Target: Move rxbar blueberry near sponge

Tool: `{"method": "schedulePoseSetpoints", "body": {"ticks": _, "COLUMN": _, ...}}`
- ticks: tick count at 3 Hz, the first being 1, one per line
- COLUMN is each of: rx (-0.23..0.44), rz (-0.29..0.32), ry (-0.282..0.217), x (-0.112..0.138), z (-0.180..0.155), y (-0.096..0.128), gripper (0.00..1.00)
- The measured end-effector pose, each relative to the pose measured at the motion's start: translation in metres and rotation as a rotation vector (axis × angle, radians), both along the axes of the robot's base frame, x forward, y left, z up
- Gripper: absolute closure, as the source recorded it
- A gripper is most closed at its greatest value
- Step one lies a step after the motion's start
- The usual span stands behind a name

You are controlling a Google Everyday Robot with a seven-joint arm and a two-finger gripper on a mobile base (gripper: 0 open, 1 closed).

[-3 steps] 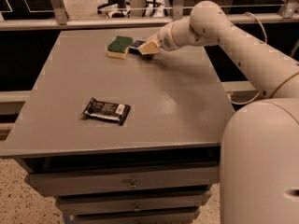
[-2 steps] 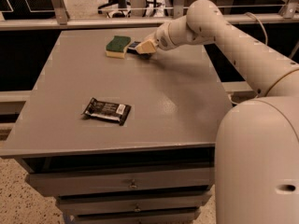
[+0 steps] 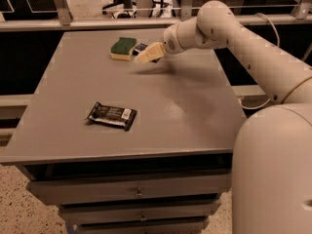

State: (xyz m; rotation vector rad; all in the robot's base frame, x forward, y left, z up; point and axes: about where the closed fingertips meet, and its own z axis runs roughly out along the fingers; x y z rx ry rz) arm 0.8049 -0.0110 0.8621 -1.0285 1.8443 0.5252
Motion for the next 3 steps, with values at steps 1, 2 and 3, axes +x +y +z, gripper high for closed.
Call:
{"method": "schedulePoseSetpoints", "body": {"ticks": 1, "rx": 0.111, "rz": -0.010, "ry": -0.055, "x": -0.023, "z": 0.010, "y": -0.047, "gripper": 0.00}}
{"method": "schedulePoseSetpoints", "body": {"ticks": 2, "rx": 0.143, "rz": -0.034, "ry": -0.129, "x": -0.042, "z": 0.017, "y": -0.104, "gripper": 0.00}}
{"method": "schedulePoseSetpoints", "body": {"ticks": 3, "rx": 0.143, "rz": -0.034, "ry": -0.129, "x": -0.042, "z": 0.017, "y": -0.104, "gripper": 0.00}}
